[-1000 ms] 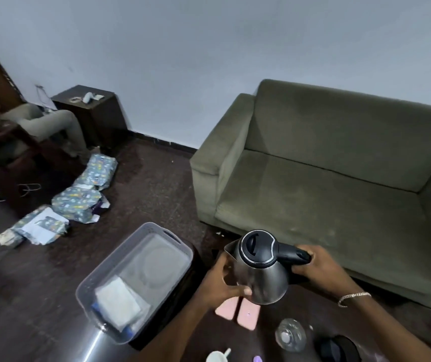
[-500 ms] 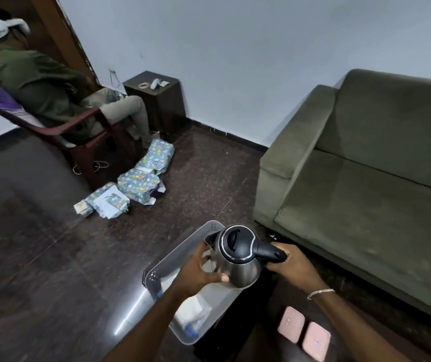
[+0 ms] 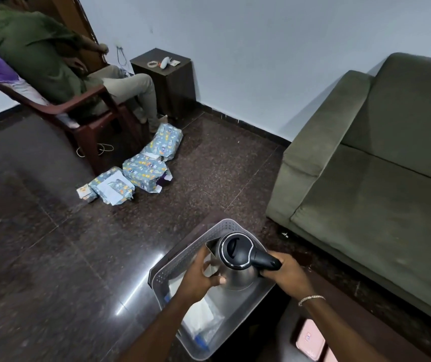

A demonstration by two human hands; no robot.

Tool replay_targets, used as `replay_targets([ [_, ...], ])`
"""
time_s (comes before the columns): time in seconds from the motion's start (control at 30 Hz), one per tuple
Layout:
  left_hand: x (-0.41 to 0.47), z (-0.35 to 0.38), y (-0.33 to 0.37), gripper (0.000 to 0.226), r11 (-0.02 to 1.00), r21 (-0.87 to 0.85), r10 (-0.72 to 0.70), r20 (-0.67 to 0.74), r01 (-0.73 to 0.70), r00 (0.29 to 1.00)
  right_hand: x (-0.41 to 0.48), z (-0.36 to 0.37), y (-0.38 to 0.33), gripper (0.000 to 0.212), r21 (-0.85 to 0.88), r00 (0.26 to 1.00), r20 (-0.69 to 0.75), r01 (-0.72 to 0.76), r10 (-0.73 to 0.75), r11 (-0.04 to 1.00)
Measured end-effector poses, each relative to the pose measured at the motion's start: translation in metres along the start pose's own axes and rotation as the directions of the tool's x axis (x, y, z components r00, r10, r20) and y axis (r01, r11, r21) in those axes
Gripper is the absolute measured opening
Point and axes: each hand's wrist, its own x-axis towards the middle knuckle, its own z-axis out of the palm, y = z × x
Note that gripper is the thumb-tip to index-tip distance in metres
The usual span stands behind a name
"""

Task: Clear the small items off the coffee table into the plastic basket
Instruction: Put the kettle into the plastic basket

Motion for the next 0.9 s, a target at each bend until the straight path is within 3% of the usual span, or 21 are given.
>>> replay_targets([
  [0.23,0.003,-0.008,-0.010,0.104,0.995,0.028,-0.093,-0.031,0.094,0.995,0.006,0.005,-0.003,0.024,-0.054,1.000,0.000,0.007,-0.007,0.999],
  [0.3,-0.001,-0.015,-0.015,0.107,0.973,0.173,-0.136,-0.104,0.152,0.985,0.000,0.009,-0.007,0.035,-0.164,0.996,-0.072,0.039,-0.051,0.986],
  [0.33,-0.001,-0.020,-0.017,0.105,0.921,0.349,-0.127,-0.150,0.173,0.980,-0.003,0.010,-0.009,0.046,-0.273,0.988,-0.136,0.031,-0.071,0.962],
  [0.4,-0.003,-0.029,-0.022,0.094,0.688,0.679,-0.126,-0.239,0.258,0.963,-0.015,0.013,-0.011,0.079,-0.444,0.952,-0.302,-0.097,-0.048,0.891],
  [0.47,-0.009,-0.036,-0.030,0.078,0.455,0.819,-0.183,-0.298,0.349,0.937,-0.031,0.023,-0.008,0.098,-0.469,0.877,-0.475,-0.186,-0.068,0.864],
  [0.57,-0.016,-0.039,-0.045,0.069,0.230,0.887,-0.227,-0.351,0.400,0.908,-0.060,0.047,-0.001,0.093,-0.401,0.749,-0.649,-0.186,-0.135,0.897],
  [0.63,-0.016,-0.040,-0.054,0.066,0.160,0.893,-0.221,-0.383,0.421,0.897,-0.076,0.070,0.003,0.081,-0.386,0.740,-0.654,-0.144,-0.159,0.911],
  [0.77,-0.011,-0.038,-0.058,0.041,0.139,0.871,-0.221,-0.436,0.470,0.872,-0.098,0.116,0.008,0.064,-0.395,0.848,-0.502,-0.047,-0.172,0.918],
  [0.9,-0.008,-0.039,-0.044,0.028,0.308,0.788,-0.328,-0.438,0.534,0.837,-0.110,0.142,0.011,0.033,-0.284,0.944,-0.306,0.034,-0.125,0.958],
])
